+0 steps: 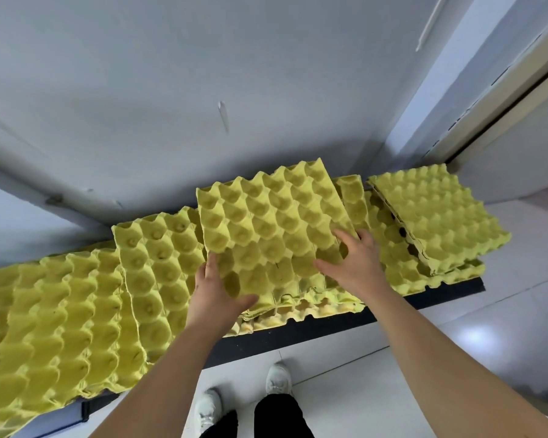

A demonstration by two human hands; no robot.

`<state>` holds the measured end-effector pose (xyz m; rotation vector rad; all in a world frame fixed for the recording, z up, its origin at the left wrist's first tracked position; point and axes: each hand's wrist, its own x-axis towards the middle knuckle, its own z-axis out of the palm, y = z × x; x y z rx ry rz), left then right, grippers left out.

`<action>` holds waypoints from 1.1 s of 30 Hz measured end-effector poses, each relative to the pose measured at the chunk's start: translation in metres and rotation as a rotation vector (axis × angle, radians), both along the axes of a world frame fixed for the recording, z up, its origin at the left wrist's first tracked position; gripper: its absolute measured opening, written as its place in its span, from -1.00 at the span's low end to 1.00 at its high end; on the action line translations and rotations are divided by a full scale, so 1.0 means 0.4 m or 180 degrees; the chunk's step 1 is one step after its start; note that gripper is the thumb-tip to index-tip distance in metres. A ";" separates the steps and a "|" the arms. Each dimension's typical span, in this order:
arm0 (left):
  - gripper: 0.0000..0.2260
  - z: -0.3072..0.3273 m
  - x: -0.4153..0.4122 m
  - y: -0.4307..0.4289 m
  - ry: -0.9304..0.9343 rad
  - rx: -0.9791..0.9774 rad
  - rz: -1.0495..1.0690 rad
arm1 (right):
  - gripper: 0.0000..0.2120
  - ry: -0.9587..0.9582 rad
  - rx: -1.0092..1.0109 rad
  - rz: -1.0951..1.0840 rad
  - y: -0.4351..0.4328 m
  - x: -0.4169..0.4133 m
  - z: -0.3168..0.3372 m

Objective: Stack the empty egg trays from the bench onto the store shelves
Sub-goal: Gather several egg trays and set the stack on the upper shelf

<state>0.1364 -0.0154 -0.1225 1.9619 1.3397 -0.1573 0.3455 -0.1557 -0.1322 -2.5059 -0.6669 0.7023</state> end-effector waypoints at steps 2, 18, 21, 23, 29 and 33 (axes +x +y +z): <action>0.06 0.032 -0.006 0.011 -0.0185 0.0061 0.0039 | -0.22 -0.0010 0.0156 -0.0105 0.004 -0.008 0.037; -0.04 0.495 -0.316 0.114 -0.1496 0.0962 0.0062 | -0.25 -0.0724 0.0804 -0.0141 0.074 -0.322 0.501; -0.06 0.586 -0.407 0.123 -0.1688 0.1150 0.0253 | -0.24 -0.0892 0.0977 0.0050 0.103 -0.392 0.604; -0.05 0.639 -0.466 0.124 -0.1776 0.1280 0.0378 | -0.23 -0.0977 0.1079 0.0192 0.126 -0.434 0.666; -0.10 0.793 -0.664 0.096 -0.2107 0.1622 0.0851 | -0.27 -0.1123 0.1487 0.0654 0.188 -0.587 0.824; -0.39 0.878 -0.811 0.057 -0.2270 0.1906 0.1040 | -0.27 -0.1139 0.1802 0.0962 0.217 -0.710 0.916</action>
